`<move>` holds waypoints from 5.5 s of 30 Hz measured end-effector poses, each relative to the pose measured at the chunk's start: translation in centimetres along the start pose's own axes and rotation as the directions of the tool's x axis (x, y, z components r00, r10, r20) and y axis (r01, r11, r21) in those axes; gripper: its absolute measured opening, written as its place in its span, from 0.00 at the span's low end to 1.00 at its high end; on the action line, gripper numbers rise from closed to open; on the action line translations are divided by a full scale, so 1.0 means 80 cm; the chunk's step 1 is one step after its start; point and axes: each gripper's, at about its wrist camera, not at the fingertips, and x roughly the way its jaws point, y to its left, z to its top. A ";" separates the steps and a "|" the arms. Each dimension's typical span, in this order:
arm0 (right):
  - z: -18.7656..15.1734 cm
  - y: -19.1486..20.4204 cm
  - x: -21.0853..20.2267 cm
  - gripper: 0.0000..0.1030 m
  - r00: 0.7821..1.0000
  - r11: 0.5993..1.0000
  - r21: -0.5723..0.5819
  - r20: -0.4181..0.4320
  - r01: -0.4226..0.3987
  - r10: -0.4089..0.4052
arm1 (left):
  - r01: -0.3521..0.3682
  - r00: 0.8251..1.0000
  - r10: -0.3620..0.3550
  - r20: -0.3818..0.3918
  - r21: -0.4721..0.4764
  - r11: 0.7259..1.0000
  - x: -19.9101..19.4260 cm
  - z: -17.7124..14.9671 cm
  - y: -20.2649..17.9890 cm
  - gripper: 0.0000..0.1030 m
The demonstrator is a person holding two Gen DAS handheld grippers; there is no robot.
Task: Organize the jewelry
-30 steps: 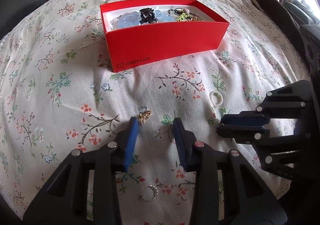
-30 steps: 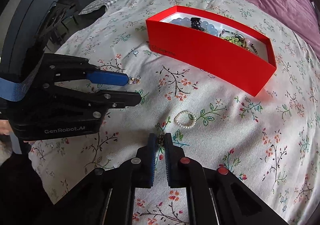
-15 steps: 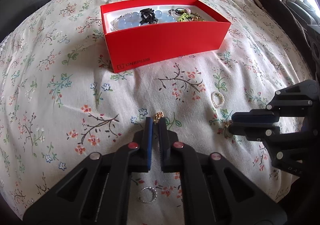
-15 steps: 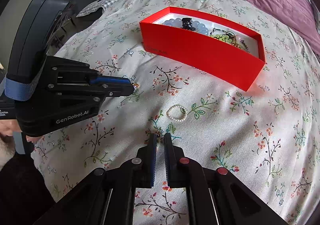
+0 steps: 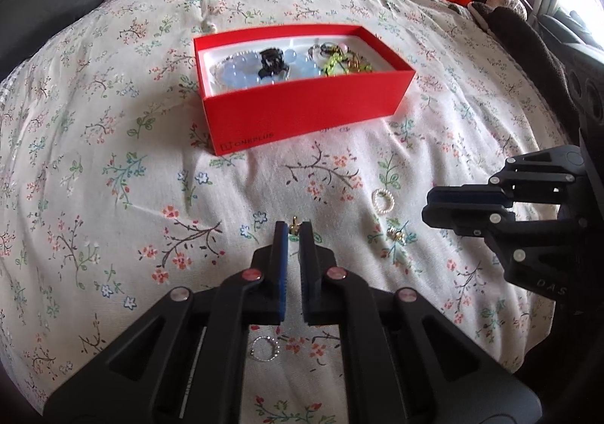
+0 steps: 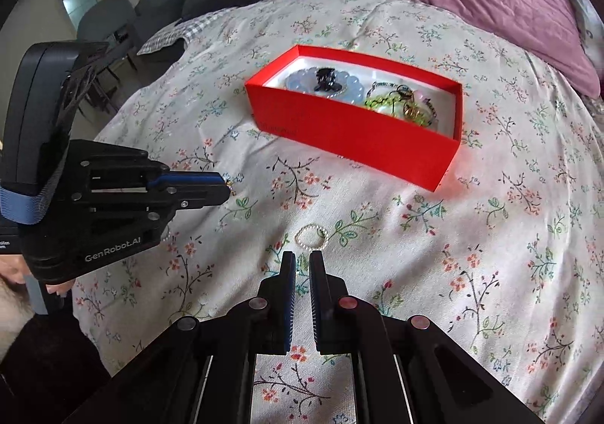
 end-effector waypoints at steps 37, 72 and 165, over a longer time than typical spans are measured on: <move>-0.012 -0.003 0.038 0.08 0.997 0.997 -0.049 -0.042 -0.060 0.058 | 0.008 1.000 -0.008 -0.005 -0.016 1.000 -0.012 -0.004 0.005 0.07; 0.089 -0.052 -0.017 0.08 0.989 0.992 0.129 0.150 -0.008 -0.012 | 0.005 0.996 0.008 0.090 -0.138 0.990 -0.019 0.072 0.025 0.07; -0.041 -0.002 0.048 1.00 0.982 0.985 -0.033 -0.071 0.171 -0.173 | -0.157 0.987 0.159 -0.033 0.064 0.986 -0.003 -0.099 0.027 1.00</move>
